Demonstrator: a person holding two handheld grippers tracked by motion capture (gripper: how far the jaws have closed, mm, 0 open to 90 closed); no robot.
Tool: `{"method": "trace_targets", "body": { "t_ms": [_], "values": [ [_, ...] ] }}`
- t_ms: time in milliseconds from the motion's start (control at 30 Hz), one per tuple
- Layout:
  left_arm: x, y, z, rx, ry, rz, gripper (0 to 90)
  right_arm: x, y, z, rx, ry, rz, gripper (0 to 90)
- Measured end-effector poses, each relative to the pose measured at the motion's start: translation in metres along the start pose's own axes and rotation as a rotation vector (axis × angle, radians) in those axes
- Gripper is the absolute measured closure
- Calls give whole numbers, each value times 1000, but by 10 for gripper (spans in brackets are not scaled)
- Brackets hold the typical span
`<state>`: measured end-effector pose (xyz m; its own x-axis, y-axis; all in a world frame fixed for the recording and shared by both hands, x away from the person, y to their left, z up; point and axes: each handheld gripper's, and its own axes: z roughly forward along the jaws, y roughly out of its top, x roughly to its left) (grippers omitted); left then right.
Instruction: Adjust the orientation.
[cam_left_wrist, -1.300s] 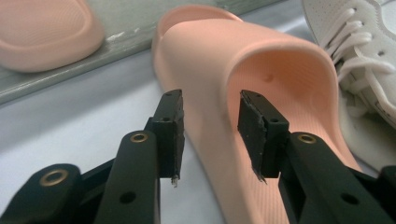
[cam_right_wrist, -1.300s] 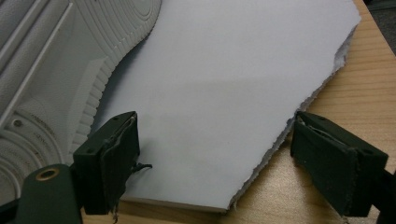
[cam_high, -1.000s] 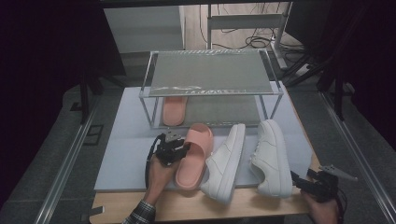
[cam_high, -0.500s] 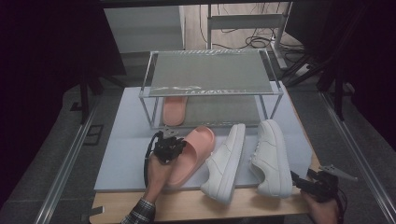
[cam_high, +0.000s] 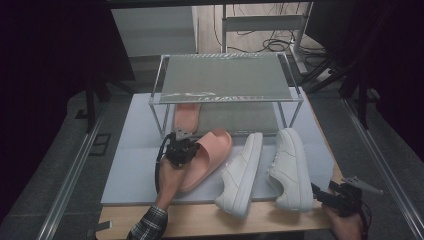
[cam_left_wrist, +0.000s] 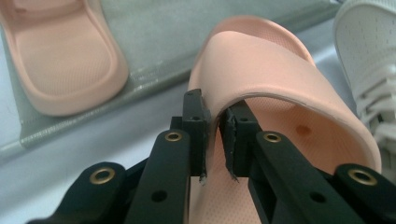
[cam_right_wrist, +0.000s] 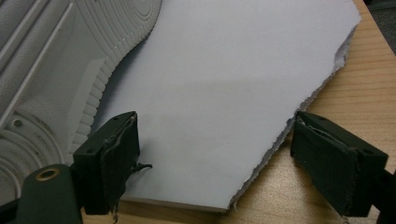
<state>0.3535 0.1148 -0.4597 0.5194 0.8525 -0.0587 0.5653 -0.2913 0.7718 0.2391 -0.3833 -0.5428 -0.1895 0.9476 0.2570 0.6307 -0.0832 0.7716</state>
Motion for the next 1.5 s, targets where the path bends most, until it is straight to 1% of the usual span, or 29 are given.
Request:
{"method": "trace_targets", "body": {
  "t_ms": [200,300,467,600,767,900,967,1033,1100,1167,1200,1267,1300,1400,1500],
  "values": [
    [2,13,6,-30,31,-26,807,0,0,0,-1,1,1,162],
    [4,19,12,-36,50,-37,806,0,0,0,-1,1,1,162],
    [7,27,26,-51,75,-66,807,0,0,0,-1,1,2,162],
    [7,32,38,-64,100,-85,807,0,0,0,-1,1,1,162],
    [8,37,53,-86,130,-120,807,0,0,0,-1,2,1,162],
    [8,40,63,-97,173,-127,807,0,0,0,-1,2,1,162],
    [7,40,67,-109,204,-128,808,0,0,0,0,3,-1,162],
    [8,39,71,-108,236,-115,808,0,0,0,0,4,2,162],
    [8,37,75,-99,258,-116,809,0,0,0,0,4,2,162],
    [10,36,78,-80,260,-127,809,0,0,0,0,4,2,162],
    [12,35,78,-78,254,-136,809,0,0,0,0,4,2,162],
    [16,33,77,-65,231,-143,783,0,0,0,0,4,2,162],
    [18,33,76,-69,220,-151,774,0,0,0,0,4,1,162],
    [21,30,69,-73,187,-149,739,0,0,0,0,4,2,162],
    [22,27,61,-78,152,-134,718,0,0,0,-1,3,-1,162]
  ]
}}
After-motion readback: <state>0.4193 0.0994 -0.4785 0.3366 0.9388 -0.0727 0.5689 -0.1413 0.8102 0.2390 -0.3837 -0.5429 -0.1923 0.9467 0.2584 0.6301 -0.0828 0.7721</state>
